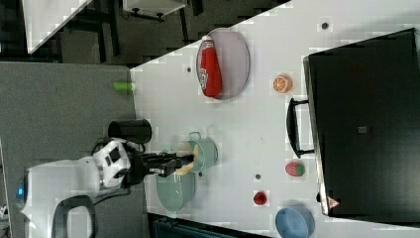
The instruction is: Pick Banana and place it in mug.
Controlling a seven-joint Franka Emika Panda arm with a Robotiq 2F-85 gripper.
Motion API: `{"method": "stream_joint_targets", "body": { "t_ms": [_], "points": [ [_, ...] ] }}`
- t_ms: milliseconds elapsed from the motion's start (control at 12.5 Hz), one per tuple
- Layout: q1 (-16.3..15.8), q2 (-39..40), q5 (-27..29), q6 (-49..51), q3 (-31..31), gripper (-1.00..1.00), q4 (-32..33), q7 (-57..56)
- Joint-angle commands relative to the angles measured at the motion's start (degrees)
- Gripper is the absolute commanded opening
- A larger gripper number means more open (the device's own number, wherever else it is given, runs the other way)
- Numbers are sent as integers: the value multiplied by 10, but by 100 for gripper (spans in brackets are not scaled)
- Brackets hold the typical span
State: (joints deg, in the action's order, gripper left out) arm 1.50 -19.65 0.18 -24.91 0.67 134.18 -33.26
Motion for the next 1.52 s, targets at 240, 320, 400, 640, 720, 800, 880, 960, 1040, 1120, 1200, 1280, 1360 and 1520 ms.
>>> {"method": "stream_joint_targets", "body": {
  "t_ms": [240, 320, 400, 640, 720, 800, 880, 960, 1040, 1120, 1200, 1280, 1360, 1520],
  "points": [
    [-23, 11, 1, 28, -108, -46, -35, 162],
    [-26, 12, 13, 28, -132, -45, -36, 203],
    [-28, 13, 31, 27, -155, -46, -35, 243],
    [-31, 34, 70, 24, -222, -45, -35, 339],
    [-31, 46, 73, 16, -242, -45, -35, 375],
    [-31, 61, 73, 7, -258, -46, -34, 409],
    [-31, 77, 73, -6, -270, -45, -33, 434],
    [-31, 96, 73, -26, -279, -45, -30, 447],
    [-31, 117, 73, -56, -286, -46, -24, 448],
    [-31, 138, 73, -92, -289, -46, -16, 448],
    [-31, 158, 73, -127, -291, -45, -6, 448],
    [-31, 175, 72, -160, -291, -46, 4, 448],
    [-31, 189, 72, -186, -291, -45, 14, 448],
    [-30, 211, 71, -209, -285, -18, 23, 448]
  ]
}}
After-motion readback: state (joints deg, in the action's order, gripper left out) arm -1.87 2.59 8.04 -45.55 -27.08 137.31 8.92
